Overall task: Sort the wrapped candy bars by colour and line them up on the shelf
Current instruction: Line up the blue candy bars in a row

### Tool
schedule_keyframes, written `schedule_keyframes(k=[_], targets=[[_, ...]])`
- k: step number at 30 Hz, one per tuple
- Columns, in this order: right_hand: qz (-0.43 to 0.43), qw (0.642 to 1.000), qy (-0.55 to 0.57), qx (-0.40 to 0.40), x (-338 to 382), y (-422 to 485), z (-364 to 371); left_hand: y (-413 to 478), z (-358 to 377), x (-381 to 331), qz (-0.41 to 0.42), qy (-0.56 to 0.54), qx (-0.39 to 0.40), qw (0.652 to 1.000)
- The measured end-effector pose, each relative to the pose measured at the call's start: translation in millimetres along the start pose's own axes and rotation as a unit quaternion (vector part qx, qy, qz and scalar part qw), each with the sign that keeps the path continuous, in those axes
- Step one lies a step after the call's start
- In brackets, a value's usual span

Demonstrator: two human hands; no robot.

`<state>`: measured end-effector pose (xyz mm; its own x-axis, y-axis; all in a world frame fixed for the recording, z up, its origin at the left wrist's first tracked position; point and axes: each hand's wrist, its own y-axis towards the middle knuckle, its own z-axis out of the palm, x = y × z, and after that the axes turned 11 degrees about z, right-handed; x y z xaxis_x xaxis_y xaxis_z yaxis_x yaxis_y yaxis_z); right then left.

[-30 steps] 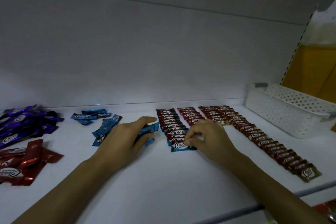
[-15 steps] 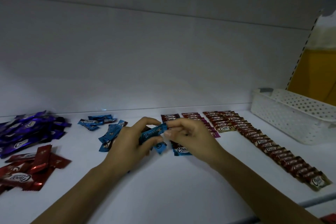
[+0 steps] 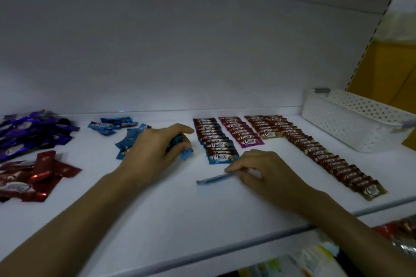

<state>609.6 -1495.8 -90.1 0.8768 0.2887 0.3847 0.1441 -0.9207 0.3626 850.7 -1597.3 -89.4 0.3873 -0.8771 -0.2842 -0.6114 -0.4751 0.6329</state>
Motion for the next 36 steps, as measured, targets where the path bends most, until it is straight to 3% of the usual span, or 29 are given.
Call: schedule_keyframes(k=[6,10,20,28,36], targets=[[0.029,0.999,0.027,0.016,8.7,5.5,7.3,-2.1,0.3,-1.6,-0.011,0.032,0.017,0.999],[0.028,0.998,-0.014,0.054,11.5,16.1,19.8,-2.4,-1.1,0.0,-0.01,0.046,0.028,0.999],[0.1,0.987,-0.124,-0.025,-8.1,29.1,9.3,-2.0,2.0,4.9,-0.006,0.044,0.021,0.999],[0.125,0.989,-0.07,-0.022,-14.8,33.4,6.1,-1.9,1.3,7.2,-0.011,0.03,0.017,0.999],[0.147,0.959,-0.24,-0.023,-22.3,58.8,0.1,-2.0,0.2,5.0,-0.009,0.036,0.024,0.999]])
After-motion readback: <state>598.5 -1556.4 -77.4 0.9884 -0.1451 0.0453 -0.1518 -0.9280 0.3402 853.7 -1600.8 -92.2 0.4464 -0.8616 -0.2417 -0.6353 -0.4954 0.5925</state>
